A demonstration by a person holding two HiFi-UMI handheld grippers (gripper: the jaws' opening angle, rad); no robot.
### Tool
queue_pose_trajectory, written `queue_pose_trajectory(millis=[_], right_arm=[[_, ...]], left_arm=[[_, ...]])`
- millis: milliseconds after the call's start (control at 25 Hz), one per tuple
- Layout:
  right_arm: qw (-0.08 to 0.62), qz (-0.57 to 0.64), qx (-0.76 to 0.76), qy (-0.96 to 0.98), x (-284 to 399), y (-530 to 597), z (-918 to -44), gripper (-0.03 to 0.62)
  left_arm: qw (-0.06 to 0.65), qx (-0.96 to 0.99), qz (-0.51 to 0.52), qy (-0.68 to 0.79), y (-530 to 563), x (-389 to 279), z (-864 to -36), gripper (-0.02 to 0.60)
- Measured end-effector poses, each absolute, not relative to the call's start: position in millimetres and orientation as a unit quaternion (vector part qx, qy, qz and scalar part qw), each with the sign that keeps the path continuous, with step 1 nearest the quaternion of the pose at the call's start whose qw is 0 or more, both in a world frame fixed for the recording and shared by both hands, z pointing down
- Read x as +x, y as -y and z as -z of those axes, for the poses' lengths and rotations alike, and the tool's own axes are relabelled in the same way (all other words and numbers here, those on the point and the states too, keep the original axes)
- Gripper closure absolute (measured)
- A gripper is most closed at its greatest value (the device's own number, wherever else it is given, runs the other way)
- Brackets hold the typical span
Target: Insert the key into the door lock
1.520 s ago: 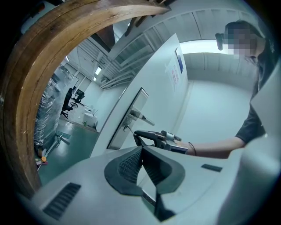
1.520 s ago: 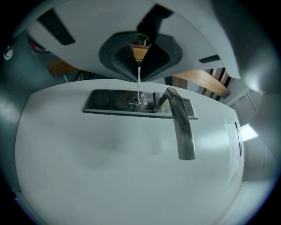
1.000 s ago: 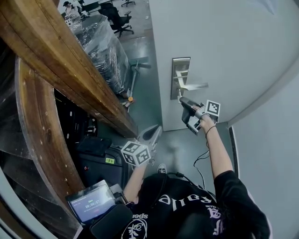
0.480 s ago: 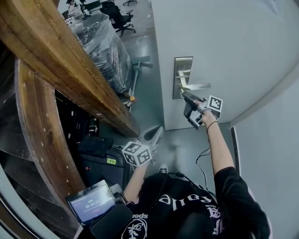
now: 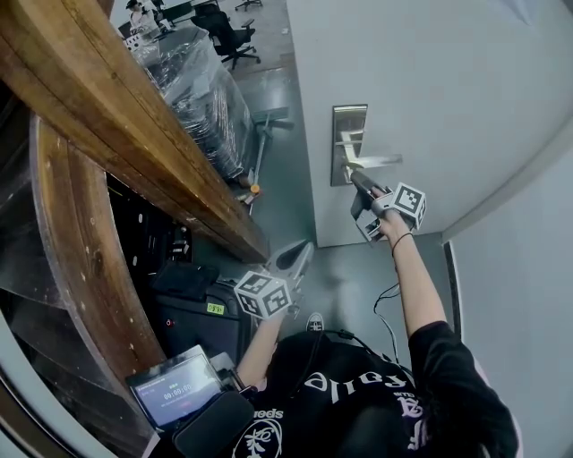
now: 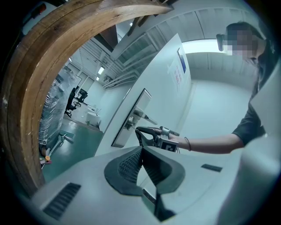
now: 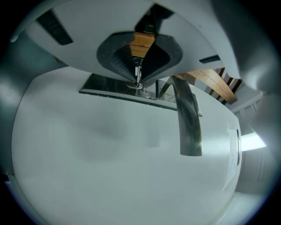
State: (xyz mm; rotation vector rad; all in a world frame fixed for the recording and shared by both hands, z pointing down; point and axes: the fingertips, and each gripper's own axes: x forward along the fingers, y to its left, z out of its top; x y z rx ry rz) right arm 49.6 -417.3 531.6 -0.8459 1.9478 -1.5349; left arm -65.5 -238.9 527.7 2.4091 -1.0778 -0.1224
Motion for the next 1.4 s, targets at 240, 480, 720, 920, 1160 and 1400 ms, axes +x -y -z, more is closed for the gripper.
queue_pose_trajectory(millis=[240, 480, 720, 920, 1160, 1400], right_arm=[[0.235, 0.528, -0.325, -0.749, 58, 383, -527, 0.557], [0.182, 0.481, -0.315, -0.797, 61, 314, -513, 0.557], [0.163, 0.444, -0.312, -0.824, 68, 236, -492, 0.557], [0.124, 0.376, -0.319, -0.861, 80, 168, -475, 0.557], [0.038, 0.312, -0.308, -0.898, 84, 80, -477, 0.557], [0.01, 0.282, -0.279, -0.918, 88, 5, -483, 0.559]], left_arm=[[0.251, 0.884, 0.044, 0.391, 227, -60, -528, 0.577], [0.254, 0.888, 0.05, 0.381, 205, -39, -523, 0.577], [0.257, 0.891, 0.053, 0.37, 171, -11, -518, 0.577], [0.256, 0.892, 0.061, 0.367, 130, 14, -510, 0.577], [0.253, 0.89, 0.065, 0.375, 69, 43, -503, 0.577], [0.266, 0.879, 0.066, 0.389, -8, 65, -517, 0.577]])
